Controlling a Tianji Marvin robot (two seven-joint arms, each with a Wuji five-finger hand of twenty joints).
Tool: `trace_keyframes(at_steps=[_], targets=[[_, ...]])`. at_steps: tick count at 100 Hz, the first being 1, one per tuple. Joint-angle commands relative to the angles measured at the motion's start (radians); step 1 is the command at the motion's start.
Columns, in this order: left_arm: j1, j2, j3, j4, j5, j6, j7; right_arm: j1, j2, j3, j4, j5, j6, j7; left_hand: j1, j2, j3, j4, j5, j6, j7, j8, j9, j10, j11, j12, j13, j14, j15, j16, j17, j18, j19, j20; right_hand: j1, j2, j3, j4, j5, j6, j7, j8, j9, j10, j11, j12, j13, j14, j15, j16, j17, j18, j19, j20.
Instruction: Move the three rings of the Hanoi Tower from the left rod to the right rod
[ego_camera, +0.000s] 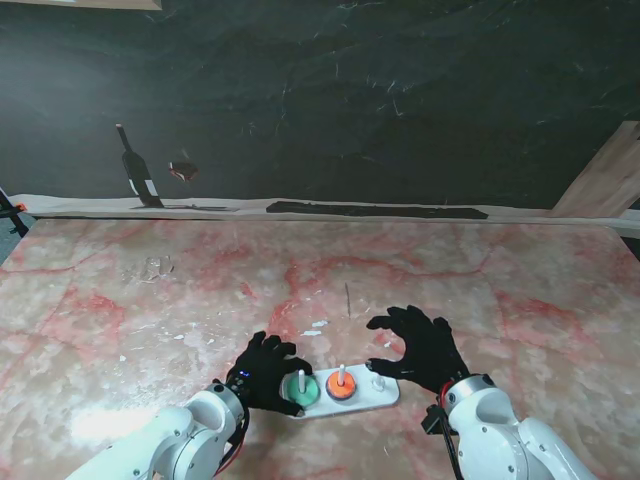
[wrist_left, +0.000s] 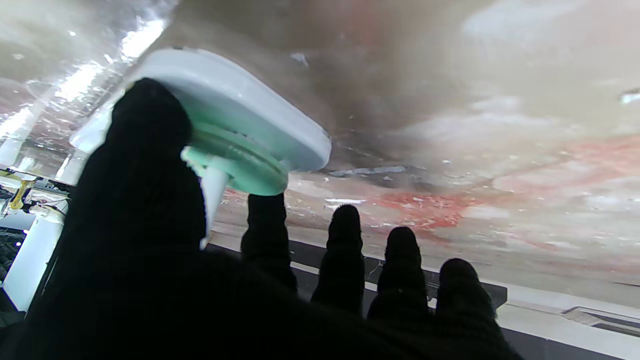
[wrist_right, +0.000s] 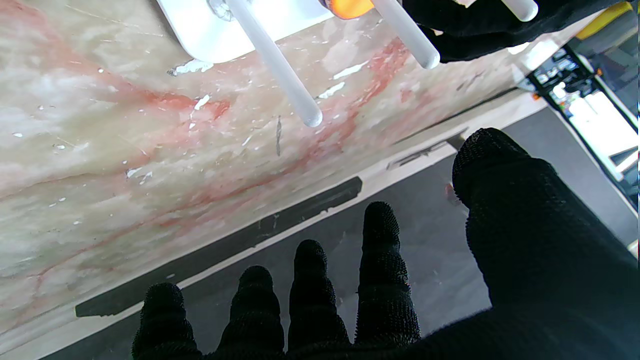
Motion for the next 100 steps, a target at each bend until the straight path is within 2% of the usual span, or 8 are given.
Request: trace_keyframes(at_steps=[1, 30, 34, 52, 62, 73, 88, 100], targets=[[-0.003, -0.002, -0.007, 0.006, -0.006, 0.001, -0.001, -0.005, -0.002, -0.004, -0.004, 0.002, 0.001, 0.0, 0.012, 0.031, 0.055, 0.037, 0.036, -0.039, 0.043, 0.025, 0.024, -0.003, 0.011, -0.011, 0.008, -0.004, 0.011, 0.006, -0.012, 0.002, 0.001, 0.018, -0.006, 0.009, -0.019, -0.008, 0.027, 0.006, 0.009, -0.008, 0.009, 0.0, 0.008, 0.0, 0.004, 0.005, -0.007, 0.0, -0.006, 0.006, -0.013, 0.007], [-0.001, -0.003, -0.029, 0.005, -0.002, 0.002, 0.003, -0.001, -0.003, -0.005, 0.0, 0.011, -0.007, 0.0, 0.025, 0.036, 0.085, 0.028, 0.067, -0.057, 0.073, 0.034, 0.033, -0.007, 0.004, -0.019, 0.008, -0.008, 0.016, 0.002, -0.011, -0.001, -0.002, 0.017, -0.013, 0.02, -0.022, -0.008, 0.022, 0.006, 0.008, -0.009, 0.008, 0.0, 0.008, 0.0, 0.006, 0.003, -0.006, 0.0, -0.007, 0.006, -0.012, 0.008], [0.0, -0.003, -0.032, 0.005, -0.002, 0.002, 0.001, 0.0, -0.003, -0.006, 0.001, 0.012, -0.008, 0.0, 0.027, 0.036, 0.087, 0.026, 0.07, -0.06, 0.073, 0.034, 0.037, -0.03, 0.003, -0.021, 0.009, -0.008, 0.016, 0.001, -0.011, -0.001, -0.002, 0.017, -0.012, 0.02, -0.022, -0.008, 0.021, 0.007, 0.008, -0.009, 0.009, 0.0, 0.008, 0.0, 0.006, 0.004, -0.006, 0.0, -0.007, 0.006, -0.012, 0.008], [0.008, -0.002, -0.048, 0.001, 0.002, 0.005, -0.002, 0.005, -0.003, -0.008, 0.005, 0.02, -0.012, 0.001, 0.029, 0.042, 0.097, 0.018, 0.069, -0.055, 0.071, 0.03, 0.037, -0.034, 0.001, -0.026, 0.01, -0.01, 0.018, 0.0, -0.01, -0.004, -0.002, 0.017, -0.014, 0.029, -0.024, -0.008, 0.02, 0.007, 0.008, -0.009, 0.009, 0.0, 0.008, 0.0, 0.007, 0.003, -0.006, 0.001, -0.007, 0.006, -0.012, 0.008], [0.01, -0.002, -0.05, 0.0, 0.006, 0.005, -0.002, 0.007, -0.003, -0.009, 0.007, 0.025, -0.016, 0.004, 0.019, 0.039, 0.097, 0.013, 0.05, -0.032, 0.056, 0.021, 0.043, -0.036, 0.002, -0.028, 0.012, -0.011, 0.022, 0.001, -0.01, -0.004, -0.001, 0.018, -0.013, 0.029, -0.025, -0.008, 0.02, 0.007, 0.009, -0.009, 0.01, 0.0, 0.008, 0.0, 0.01, 0.004, -0.005, 0.001, -0.006, 0.005, -0.011, 0.009], [0.009, 0.001, -0.045, -0.003, 0.01, -0.002, -0.011, 0.01, -0.003, -0.01, 0.011, 0.029, -0.02, 0.004, 0.003, 0.023, 0.097, 0.011, -0.006, 0.037, 0.013, -0.002, 0.042, -0.03, -0.003, -0.033, 0.012, -0.011, 0.026, -0.001, -0.011, -0.001, 0.001, 0.021, -0.014, 0.032, -0.026, -0.008, 0.019, 0.007, 0.008, -0.01, 0.011, 0.001, 0.008, 0.0, 0.013, 0.005, -0.005, 0.001, -0.007, 0.006, -0.008, 0.011], [0.002, 0.003, -0.036, 0.002, 0.008, -0.008, -0.02, 0.011, -0.003, -0.008, 0.014, 0.037, -0.022, 0.005, 0.001, 0.01, 0.108, 0.014, 0.015, 0.047, 0.006, -0.011, 0.031, -0.023, -0.007, -0.037, 0.007, -0.01, 0.019, -0.007, -0.013, 0.002, 0.0, 0.021, -0.014, 0.032, -0.027, -0.008, 0.02, 0.01, 0.008, -0.01, 0.012, 0.001, 0.009, 0.0, 0.014, 0.005, -0.005, 0.001, -0.008, 0.006, -0.006, 0.014], [-0.001, 0.003, -0.033, 0.006, 0.008, -0.005, -0.022, 0.009, -0.004, -0.007, 0.014, 0.038, -0.023, 0.002, 0.009, 0.006, 0.124, 0.016, 0.065, 0.048, 0.019, -0.012, 0.031, -0.018, -0.005, -0.037, 0.009, -0.011, 0.017, -0.007, -0.012, 0.002, -0.002, 0.019, -0.013, 0.031, -0.028, -0.008, 0.02, 0.012, 0.008, -0.01, 0.013, 0.002, 0.009, 0.0, 0.016, 0.005, -0.004, 0.001, -0.008, 0.007, -0.004, 0.015]])
